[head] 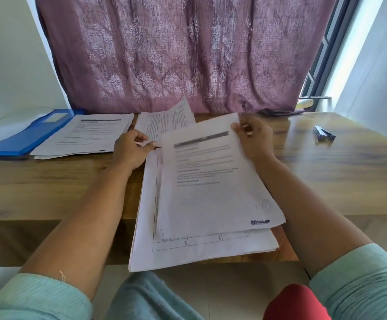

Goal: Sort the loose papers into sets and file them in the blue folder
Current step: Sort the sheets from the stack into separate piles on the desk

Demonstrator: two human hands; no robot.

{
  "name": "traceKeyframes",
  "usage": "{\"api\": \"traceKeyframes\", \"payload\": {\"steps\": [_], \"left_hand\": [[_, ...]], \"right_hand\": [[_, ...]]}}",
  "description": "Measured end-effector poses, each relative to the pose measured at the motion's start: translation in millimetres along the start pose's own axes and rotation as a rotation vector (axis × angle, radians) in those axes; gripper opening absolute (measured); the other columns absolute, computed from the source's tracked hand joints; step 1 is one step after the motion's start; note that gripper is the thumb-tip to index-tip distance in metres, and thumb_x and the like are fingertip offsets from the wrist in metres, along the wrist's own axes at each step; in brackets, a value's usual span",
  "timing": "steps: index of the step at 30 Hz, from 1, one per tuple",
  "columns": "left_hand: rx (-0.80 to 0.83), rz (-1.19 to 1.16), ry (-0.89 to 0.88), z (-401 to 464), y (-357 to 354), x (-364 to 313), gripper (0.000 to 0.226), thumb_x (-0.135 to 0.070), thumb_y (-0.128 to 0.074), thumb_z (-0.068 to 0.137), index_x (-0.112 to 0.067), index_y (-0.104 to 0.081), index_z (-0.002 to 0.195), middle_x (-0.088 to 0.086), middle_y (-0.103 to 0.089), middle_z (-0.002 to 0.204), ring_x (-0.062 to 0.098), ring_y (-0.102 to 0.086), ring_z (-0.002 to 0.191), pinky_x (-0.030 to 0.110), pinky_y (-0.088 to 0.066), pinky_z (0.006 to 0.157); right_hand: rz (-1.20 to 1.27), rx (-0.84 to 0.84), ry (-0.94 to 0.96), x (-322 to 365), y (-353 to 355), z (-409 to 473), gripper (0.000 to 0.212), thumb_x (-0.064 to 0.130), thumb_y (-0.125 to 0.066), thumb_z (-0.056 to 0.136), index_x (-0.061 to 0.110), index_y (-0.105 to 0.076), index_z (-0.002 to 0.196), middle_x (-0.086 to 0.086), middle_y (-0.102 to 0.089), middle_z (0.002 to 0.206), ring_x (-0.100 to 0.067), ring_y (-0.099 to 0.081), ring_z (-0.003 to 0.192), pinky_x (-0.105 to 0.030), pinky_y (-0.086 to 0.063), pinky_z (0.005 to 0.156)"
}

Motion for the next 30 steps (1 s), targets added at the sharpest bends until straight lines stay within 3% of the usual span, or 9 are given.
{"api": "traceKeyframes", "payload": {"steps": [3,6,10,13,15,17,20,23,30], "left_hand": [[0.050,-0.160,0.060,0,-3,-1,0.040,-0.051,-0.068,0.085,-0.019,-0.060,0.107,-0.007,-0.059,0.109,0.014,-0.057,0.098,0.029,-0.048,0.081],[0.316,-0.499,0.108,-9,-19,-16,0.052,-0.061,-0.064,0.081,-0.020,-0.064,0.112,-0.001,-0.068,0.111,0.021,-0.064,0.104,0.035,-0.050,0.087],[0.572,-0.587,0.165,-24,-31,-29,0.036,-0.031,-0.063,0.091,-0.023,-0.056,0.125,0.002,-0.067,0.109,0.021,-0.068,0.093,0.030,-0.055,0.071],[0.638,-0.553,0.128,-31,-33,-35,0.032,-0.009,-0.061,0.091,-0.014,-0.060,0.123,0.003,-0.070,0.104,0.013,-0.071,0.077,0.024,-0.056,0.059],[0.536,-0.633,0.135,-23,-27,-31,0.028,-0.005,-0.061,0.091,-0.007,-0.062,0.119,0.006,-0.070,0.100,0.013,-0.070,0.076,0.024,-0.058,0.061],[0.359,-0.830,0.228,-10,-18,-18,0.024,-0.003,-0.061,0.091,-0.004,-0.063,0.115,0.008,-0.070,0.103,0.020,-0.068,0.090,0.030,-0.058,0.079],[0.128,-0.982,0.297,4,-7,3,0.023,0.000,-0.060,0.091,-0.002,-0.064,0.113,0.008,-0.070,0.107,0.021,-0.065,0.104,0.028,-0.055,0.086],[0.025,-0.916,0.269,9,-1,10,0.023,0.000,-0.062,0.091,-0.004,-0.066,0.113,0.005,-0.070,0.108,0.017,-0.067,0.101,0.025,-0.055,0.084],[-0.087,-0.738,0.192,11,6,9,0.025,-0.008,-0.064,0.092,-0.009,-0.067,0.117,0.001,-0.069,0.109,0.006,-0.064,0.090,0.024,-0.056,0.079]], "right_hand": [[0.122,-0.083,-0.146,-12,13,4,0.011,0.023,-0.057,0.096,0.015,-0.060,0.090,0.005,-0.060,0.075,-0.001,-0.050,0.063,-0.005,-0.037,0.053],[0.158,-0.063,-0.409,-43,6,4,0.015,0.020,-0.050,0.099,0.013,-0.063,0.093,0.005,-0.063,0.080,-0.007,-0.057,0.069,-0.015,-0.047,0.054],[0.249,0.020,-0.655,-67,-12,-5,0.021,0.003,-0.046,0.092,0.009,-0.066,0.095,-0.009,-0.070,0.097,-0.025,-0.067,0.087,-0.037,-0.059,0.076],[0.383,0.008,-0.721,-68,-13,-8,0.018,0.000,-0.046,0.092,0.007,-0.063,0.090,-0.010,-0.068,0.091,-0.029,-0.066,0.086,-0.041,-0.057,0.077],[0.601,0.039,-0.736,-57,-20,-11,0.010,0.008,-0.055,0.095,0.006,-0.065,0.093,-0.008,-0.070,0.088,-0.025,-0.068,0.082,-0.042,-0.058,0.081],[0.785,0.198,-0.709,-35,-36,-18,0.012,0.013,-0.063,0.093,0.004,-0.067,0.098,-0.008,-0.074,0.087,-0.019,-0.071,0.078,-0.035,-0.060,0.076],[0.712,0.425,-0.661,-15,-50,-29,0.012,0.009,-0.064,0.090,0.002,-0.067,0.100,-0.010,-0.073,0.088,-0.014,-0.072,0.075,-0.025,-0.060,0.070],[0.734,0.407,-0.683,-17,-50,-28,0.020,0.018,-0.063,0.092,0.000,-0.066,0.099,-0.015,-0.071,0.087,-0.017,-0.072,0.072,-0.027,-0.058,0.076],[0.787,0.351,-0.717,-20,-52,-25,0.056,0.051,-0.046,0.097,-0.001,-0.066,0.100,-0.016,-0.073,0.089,-0.022,-0.072,0.073,-0.025,-0.060,0.068]]}}
Point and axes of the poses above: each hand's wrist, its own z-axis towards the middle knuckle, its own y-axis out of the back of the hand, x = y × z, the point moved 9 cm from there along z, towards the middle knuckle
